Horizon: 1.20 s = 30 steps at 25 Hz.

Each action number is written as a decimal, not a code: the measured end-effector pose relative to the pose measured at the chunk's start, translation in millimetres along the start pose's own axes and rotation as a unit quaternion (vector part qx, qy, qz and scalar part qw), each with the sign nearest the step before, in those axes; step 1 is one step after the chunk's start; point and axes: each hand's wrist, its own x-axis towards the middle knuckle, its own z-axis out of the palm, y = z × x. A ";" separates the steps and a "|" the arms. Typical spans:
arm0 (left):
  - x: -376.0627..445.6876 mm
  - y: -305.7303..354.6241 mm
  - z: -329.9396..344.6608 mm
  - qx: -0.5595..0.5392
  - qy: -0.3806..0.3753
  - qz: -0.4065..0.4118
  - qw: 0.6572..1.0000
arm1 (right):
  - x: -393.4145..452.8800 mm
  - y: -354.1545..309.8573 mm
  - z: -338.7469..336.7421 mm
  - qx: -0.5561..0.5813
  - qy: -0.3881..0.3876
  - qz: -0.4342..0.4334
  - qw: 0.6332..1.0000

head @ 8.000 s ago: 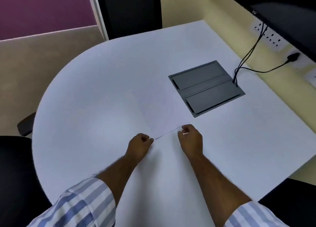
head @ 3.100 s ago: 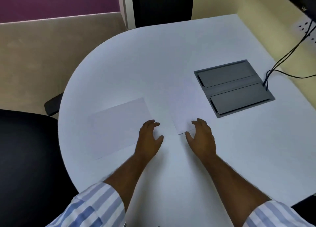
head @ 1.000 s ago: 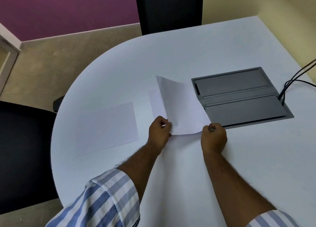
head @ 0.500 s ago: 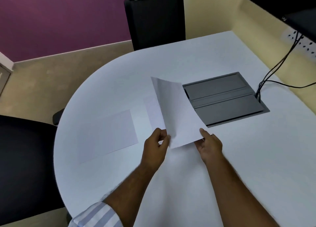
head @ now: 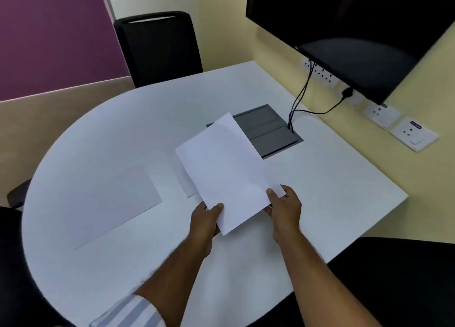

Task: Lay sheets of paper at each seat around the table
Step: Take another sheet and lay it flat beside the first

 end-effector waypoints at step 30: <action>43.5 -159.1 251.3 0.229 0.104 -0.029 0.967 | 264.5 0.8 -238.9 -0.345 -0.093 0.147 0.922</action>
